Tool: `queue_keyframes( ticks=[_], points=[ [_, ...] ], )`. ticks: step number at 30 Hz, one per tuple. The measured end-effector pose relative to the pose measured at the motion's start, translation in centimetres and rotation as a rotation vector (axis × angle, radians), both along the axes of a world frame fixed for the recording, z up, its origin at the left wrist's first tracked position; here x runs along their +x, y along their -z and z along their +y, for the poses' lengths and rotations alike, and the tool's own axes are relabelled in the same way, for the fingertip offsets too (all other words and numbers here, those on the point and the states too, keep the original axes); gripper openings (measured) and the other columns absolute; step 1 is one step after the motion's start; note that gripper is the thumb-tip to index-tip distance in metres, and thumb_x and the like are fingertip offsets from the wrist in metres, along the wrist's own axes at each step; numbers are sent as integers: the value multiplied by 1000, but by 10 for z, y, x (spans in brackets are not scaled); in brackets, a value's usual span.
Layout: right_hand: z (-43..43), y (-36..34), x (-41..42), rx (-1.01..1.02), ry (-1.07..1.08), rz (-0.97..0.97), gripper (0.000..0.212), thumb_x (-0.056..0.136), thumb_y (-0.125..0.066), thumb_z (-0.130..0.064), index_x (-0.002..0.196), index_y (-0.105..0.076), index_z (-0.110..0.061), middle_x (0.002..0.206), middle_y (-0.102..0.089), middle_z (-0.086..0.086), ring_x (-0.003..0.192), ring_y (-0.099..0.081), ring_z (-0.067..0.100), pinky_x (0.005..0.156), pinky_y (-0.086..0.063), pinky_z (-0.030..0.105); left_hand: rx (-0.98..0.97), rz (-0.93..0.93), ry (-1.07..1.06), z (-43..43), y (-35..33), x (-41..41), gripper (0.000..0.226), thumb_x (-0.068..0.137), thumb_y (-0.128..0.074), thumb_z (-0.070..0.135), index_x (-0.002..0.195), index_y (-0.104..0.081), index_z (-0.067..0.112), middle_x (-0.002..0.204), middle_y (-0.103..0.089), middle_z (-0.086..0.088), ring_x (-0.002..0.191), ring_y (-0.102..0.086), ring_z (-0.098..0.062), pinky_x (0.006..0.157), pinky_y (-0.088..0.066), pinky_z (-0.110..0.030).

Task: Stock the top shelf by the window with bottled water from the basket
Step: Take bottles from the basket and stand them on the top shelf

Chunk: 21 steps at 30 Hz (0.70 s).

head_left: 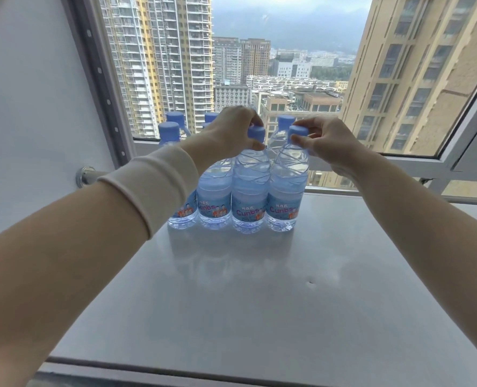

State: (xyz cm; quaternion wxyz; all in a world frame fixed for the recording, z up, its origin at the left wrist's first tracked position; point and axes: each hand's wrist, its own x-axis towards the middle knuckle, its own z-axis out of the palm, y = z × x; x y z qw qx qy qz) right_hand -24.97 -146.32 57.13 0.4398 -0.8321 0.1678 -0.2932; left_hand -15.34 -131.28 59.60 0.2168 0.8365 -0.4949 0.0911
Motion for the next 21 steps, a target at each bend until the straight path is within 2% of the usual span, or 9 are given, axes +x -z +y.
queue_keyframes(
  ticks=[6,18,21],
  points=[
    [0,3,4,-10,38,-49,41,82,-65,-4,120,-54,1,102,-58,11,89,-54,18,73,-45,16,-13,22,-5,-3,-1,2,52,78,-70,22,124,-53,6,126,-57,-11,115,-52,-23,98,-38,-25],
    [-3,10,5,-55,53,-66,41,82,-66,-11,121,-55,-2,100,-59,7,85,-55,15,73,-46,17,38,22,-7,-7,-2,8,52,79,-70,23,124,-52,3,125,-57,-12,115,-51,-25,99,-38,-28],
    [-3,13,5,-77,59,-59,46,83,-66,-15,125,-52,-3,99,-59,8,82,-55,14,74,-46,22,72,15,-18,-9,-2,6,52,82,-67,24,125,-50,2,125,-56,-13,116,-50,-26,100,-38,-30]
  ],
)
